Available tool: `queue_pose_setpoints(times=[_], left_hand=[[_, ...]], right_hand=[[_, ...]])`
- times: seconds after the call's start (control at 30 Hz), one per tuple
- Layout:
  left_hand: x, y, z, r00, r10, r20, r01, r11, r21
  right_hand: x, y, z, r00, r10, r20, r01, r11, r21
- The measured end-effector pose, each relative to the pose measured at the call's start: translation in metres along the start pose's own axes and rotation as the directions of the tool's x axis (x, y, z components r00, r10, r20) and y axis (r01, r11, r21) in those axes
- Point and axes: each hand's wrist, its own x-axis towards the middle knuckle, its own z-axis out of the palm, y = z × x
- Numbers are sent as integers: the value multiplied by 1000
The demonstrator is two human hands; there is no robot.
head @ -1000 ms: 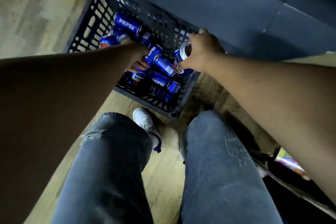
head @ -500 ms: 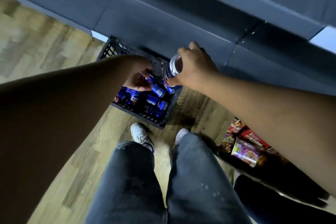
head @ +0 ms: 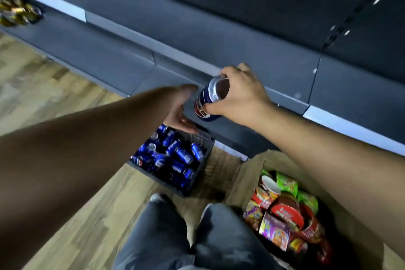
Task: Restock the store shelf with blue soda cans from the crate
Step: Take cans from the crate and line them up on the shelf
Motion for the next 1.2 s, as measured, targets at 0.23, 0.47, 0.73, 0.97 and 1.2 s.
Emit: queue_pose_setpoints(times=[0.23, 0.47, 0.73, 0.97, 1.2], left_hand=[[-50, 34, 13, 966, 211, 147, -175, 958, -229], [-94, 72, 19, 865, 442, 236, -390, 890, -235], [-122, 91, 20, 706, 663, 249, -591, 745, -310], [-144, 111, 10, 485, 855, 183, -826, 517, -224], [-153, 126, -11, 347, 883, 317, -893, 414, -174]], right_hand=[[-14, -27, -56, 972, -83, -220, 86, 996, 6], [-35, -37, -70, 838, -147, -525, 152, 988, -34], [-33, -39, -62, 527, -242, -815, 257, 959, -119], [-27, -55, -59, 568, -121, -814, 216, 976, 6], [-34, -68, -93, 926, 92, -365, 222, 650, 726]])
